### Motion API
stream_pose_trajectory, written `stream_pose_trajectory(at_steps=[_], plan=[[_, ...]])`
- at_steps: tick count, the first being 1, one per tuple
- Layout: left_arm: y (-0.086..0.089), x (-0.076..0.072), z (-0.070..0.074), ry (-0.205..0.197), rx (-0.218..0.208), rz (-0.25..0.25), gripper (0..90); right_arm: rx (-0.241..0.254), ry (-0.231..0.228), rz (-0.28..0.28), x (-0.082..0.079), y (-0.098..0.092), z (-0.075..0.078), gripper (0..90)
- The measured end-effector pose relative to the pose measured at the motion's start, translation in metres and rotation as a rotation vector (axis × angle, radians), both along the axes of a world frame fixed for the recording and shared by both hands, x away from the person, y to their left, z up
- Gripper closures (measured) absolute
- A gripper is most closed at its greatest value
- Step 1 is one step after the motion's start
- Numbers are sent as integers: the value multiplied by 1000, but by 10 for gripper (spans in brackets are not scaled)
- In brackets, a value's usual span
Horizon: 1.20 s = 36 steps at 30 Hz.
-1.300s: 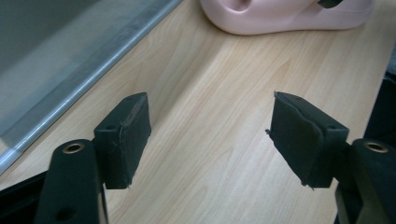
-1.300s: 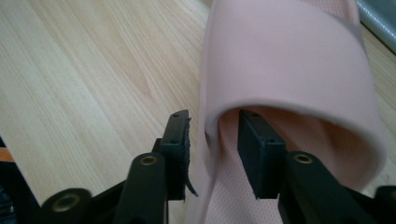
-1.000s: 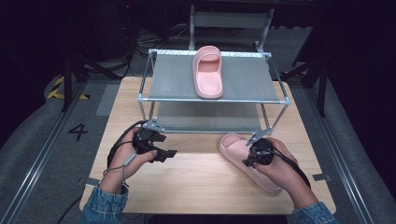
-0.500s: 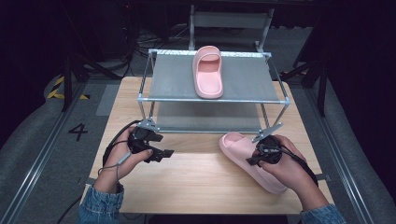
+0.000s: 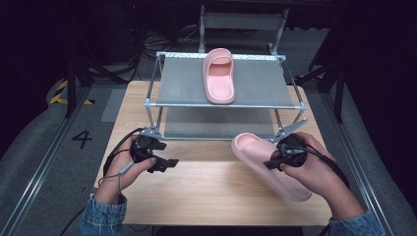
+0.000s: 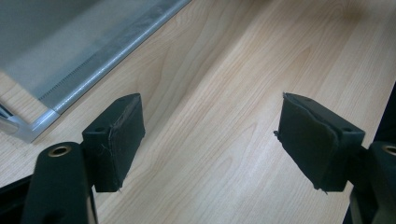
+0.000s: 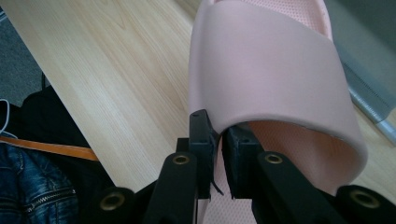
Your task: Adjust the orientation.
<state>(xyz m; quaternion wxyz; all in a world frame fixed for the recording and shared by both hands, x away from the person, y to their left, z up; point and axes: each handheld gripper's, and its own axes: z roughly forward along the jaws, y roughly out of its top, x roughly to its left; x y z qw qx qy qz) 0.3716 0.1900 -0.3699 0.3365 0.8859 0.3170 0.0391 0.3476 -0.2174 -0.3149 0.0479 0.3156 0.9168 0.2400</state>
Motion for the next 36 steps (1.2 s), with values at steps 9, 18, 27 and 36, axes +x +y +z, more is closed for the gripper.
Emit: stream_pose_trajectory(at_steps=[9,18,27,36], plan=[[9,-2,-3,8,4,30,219,26,-19,21,1,1,33,829],[17,-6,-6,9,9,54,185,70,-49,31,5,-1,67,830],[25,-10,-8,14,23,75,181,95,-76,15,17,-3,88,830],[32,-15,-10,21,21,100,182,103,-112,-35,43,-5,107,830]])
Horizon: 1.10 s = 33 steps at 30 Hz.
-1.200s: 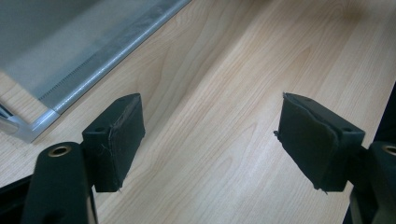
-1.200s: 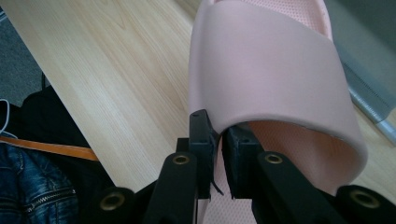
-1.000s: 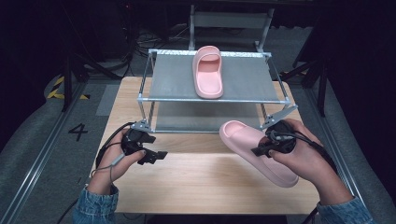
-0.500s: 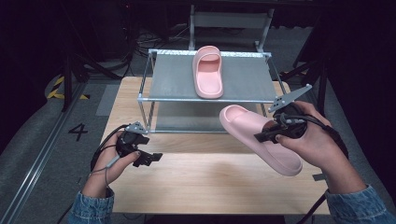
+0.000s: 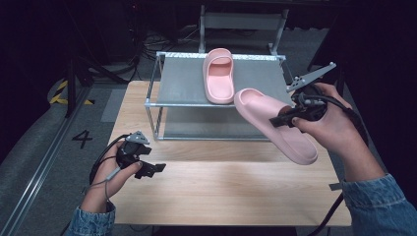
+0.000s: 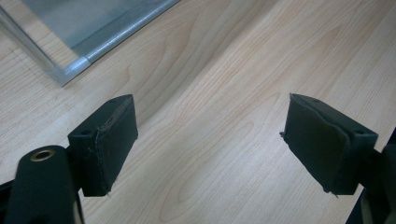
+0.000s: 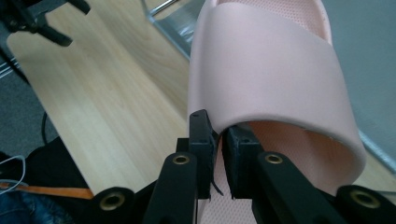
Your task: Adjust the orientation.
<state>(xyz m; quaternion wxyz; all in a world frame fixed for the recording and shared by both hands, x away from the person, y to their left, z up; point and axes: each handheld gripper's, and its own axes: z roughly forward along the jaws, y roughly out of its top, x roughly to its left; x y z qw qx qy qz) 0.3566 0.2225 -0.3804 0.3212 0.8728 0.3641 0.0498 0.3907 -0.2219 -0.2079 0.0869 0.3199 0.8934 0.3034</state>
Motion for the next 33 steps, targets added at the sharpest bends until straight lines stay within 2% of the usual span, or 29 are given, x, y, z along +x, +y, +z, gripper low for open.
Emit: stream_pose_trajectory(at_steps=[4,5,7,14,17,18,26,30,33], plan=[[2,-1,-1,2,4,5,182,0,-8,-33,13,-1,3,830],[4,-2,-2,5,4,8,182,-5,-11,-64,23,-1,3,830],[5,-3,-2,6,6,10,181,-7,-10,-72,27,-1,3,830],[7,-4,-4,14,7,13,182,-35,-15,-170,62,1,0,831],[7,-4,-5,14,11,20,182,-40,-25,-186,70,3,-2,831],[8,-3,-6,16,13,15,182,-39,-28,-199,79,6,-5,830],[8,-1,-10,29,14,18,181,-6,-30,-229,97,14,-17,821],[8,2,-11,37,19,10,180,-12,-44,-223,99,17,-22,797],[7,2,-13,43,18,10,180,2,-48,-215,99,15,-22,761]])
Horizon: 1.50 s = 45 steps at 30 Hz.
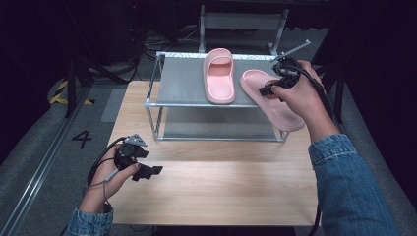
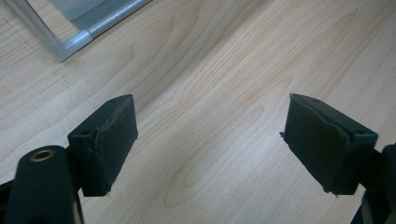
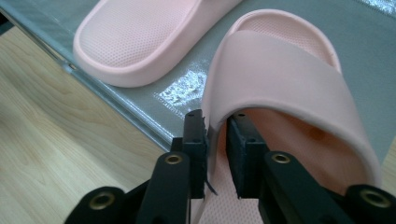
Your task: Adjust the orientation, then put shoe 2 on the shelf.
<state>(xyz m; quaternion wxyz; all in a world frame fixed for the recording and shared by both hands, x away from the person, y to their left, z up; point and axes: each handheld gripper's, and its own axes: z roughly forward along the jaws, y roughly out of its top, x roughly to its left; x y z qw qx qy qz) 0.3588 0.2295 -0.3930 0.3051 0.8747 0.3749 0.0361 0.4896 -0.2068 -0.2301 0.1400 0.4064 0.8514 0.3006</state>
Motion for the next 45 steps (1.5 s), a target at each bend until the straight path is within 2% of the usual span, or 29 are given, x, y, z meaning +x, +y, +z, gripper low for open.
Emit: stream_pose_trajectory(at_steps=[4,7,10,11,12,14,15,16,18,20,24,26,30,35,37,41,45], plan=[[-2,3,0,4,-4,-1,180,45,-39,4,-12,-11,5,685],[-3,5,0,4,-2,-12,180,49,-54,10,-21,-16,7,662],[-6,8,-1,10,-8,-17,180,33,-94,42,-40,-22,10,637],[-7,10,-1,9,-3,-19,180,38,-106,63,-53,-27,12,627],[-7,10,-1,9,-3,-19,179,38,-106,63,-53,-27,12,627],[-9,13,0,8,-1,-24,179,49,-113,80,-71,-35,14,626],[-11,14,0,7,-7,-26,179,53,-110,80,-82,-42,13,634],[-11,14,0,7,-7,-26,179,53,-110,80,-82,-42,13,634],[-14,16,0,16,-13,-39,179,58,-91,70,-98,-54,10,659],[-16,17,2,8,-20,-35,179,63,-81,53,-111,-65,3,671],[-17,18,4,5,-21,-43,179,77,-59,33,-124,-79,-7,690],[-17,18,4,4,-19,-43,178,67,-53,20,-130,-86,-14,706],[-17,19,2,13,-15,-43,178,56,-32,-9,-134,-98,-27,758],[-17,18,2,13,-12,-43,178,83,-19,-21,-131,-105,-34,810],[-18,18,1,13,-10,-39,178,88,-11,-25,-129,-105,-37,833],[-20,18,-1,25,1,-52,178,48,-16,-21,-123,-101,-43,880],[-20,18,-1,24,-1,-49,179,57,-22,-29,-119,-100,-40,899]])
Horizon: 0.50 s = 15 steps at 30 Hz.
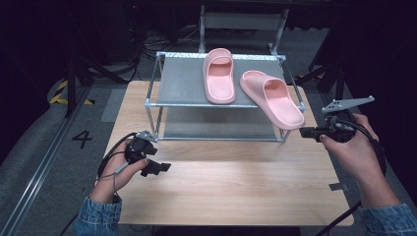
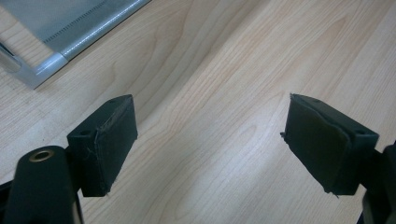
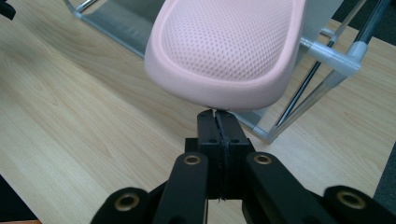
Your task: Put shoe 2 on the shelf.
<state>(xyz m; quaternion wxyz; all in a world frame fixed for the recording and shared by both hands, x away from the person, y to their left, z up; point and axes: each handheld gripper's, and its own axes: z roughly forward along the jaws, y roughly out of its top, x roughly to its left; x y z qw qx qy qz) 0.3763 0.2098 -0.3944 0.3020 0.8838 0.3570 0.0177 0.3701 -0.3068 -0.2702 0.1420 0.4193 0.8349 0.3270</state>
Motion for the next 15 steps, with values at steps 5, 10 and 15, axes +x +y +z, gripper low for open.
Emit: stream_pose_trajectory(at_steps=[5,10,15], plan=[[1,1,-1,-4,-1,8,180,-36,5,3,10,5,5,900],[0,0,-3,6,-8,7,179,-35,11,6,21,12,7,900],[3,0,-3,4,-5,14,180,-61,14,28,31,28,7,900]])
